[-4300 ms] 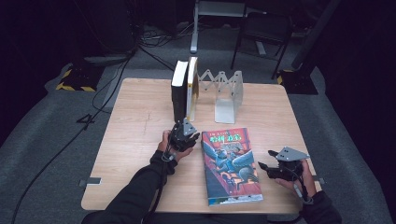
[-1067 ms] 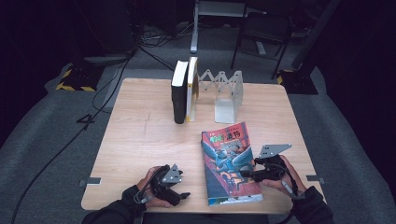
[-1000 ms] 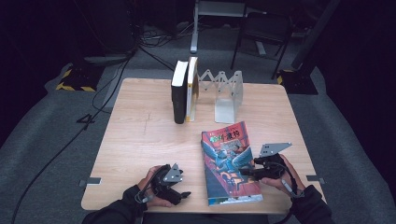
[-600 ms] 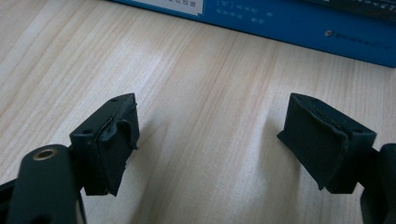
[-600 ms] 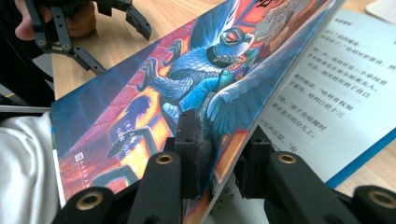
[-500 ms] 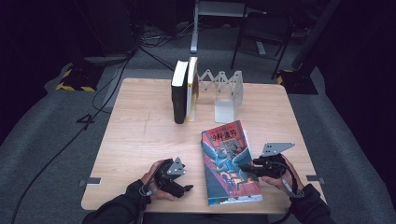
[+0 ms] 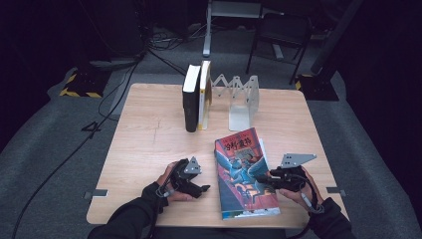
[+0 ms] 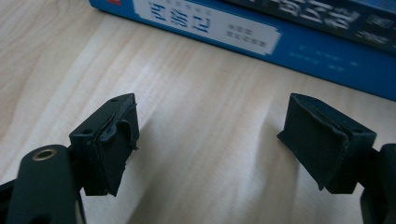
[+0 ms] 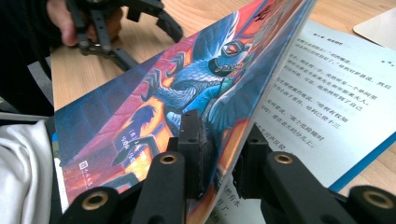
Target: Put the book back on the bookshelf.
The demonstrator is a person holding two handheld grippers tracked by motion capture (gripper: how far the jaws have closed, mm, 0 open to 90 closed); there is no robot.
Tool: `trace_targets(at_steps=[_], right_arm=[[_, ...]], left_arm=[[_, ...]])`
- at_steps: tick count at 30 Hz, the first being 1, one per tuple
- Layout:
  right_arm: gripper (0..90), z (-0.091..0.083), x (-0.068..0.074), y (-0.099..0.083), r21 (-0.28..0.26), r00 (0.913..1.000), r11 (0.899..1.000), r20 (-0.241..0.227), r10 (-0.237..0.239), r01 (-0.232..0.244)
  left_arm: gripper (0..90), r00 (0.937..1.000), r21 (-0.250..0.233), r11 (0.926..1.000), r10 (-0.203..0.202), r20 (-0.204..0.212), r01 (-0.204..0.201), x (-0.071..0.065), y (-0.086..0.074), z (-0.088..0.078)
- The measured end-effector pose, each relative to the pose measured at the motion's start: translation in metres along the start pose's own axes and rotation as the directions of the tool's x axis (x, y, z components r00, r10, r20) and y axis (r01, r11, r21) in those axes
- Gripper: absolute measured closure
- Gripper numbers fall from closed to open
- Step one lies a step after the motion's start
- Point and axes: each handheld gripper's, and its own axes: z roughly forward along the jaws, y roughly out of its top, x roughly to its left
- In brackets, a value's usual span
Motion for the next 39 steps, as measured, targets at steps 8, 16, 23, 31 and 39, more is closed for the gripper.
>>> trace_targets(at_steps=[8,16,23,31,39], right_arm=[[75.3,0.0,-0.001,0.0,-0.002,1.0,1.0,-0.004,0.0,0.0],[75.4,0.001,0.002,0.001,-0.011,0.9995,1.0,0.013,-0.029,0.03],[75.5,0.001,0.001,0.0,-0.028,0.9995,0.999,0.002,-0.033,0.033],[75.4,0.002,0.003,0.002,-0.042,0.9995,0.999,-0.002,-0.032,0.032],[75.8,0.01,0.009,0.01,-0.045,0.9992,0.998,-0.015,-0.038,0.038]], left_arm=[[19.3,0.9998,0.001,0.9999,-0.011,-0.018,0.011,0.015,0.015,0.014],[18.2,0.9983,0.0,0.9992,-0.039,-0.042,0.039,0.033,0.029,0.027],[22.0,0.9969,-0.005,0.9985,-0.055,-0.056,0.055,0.042,0.032,0.028],[27.9,0.9973,-0.013,0.9987,-0.05,-0.053,0.049,0.044,0.031,0.027],[29.5,0.9969,-0.017,0.9982,-0.059,-0.052,0.058,0.047,0.029,0.024]])
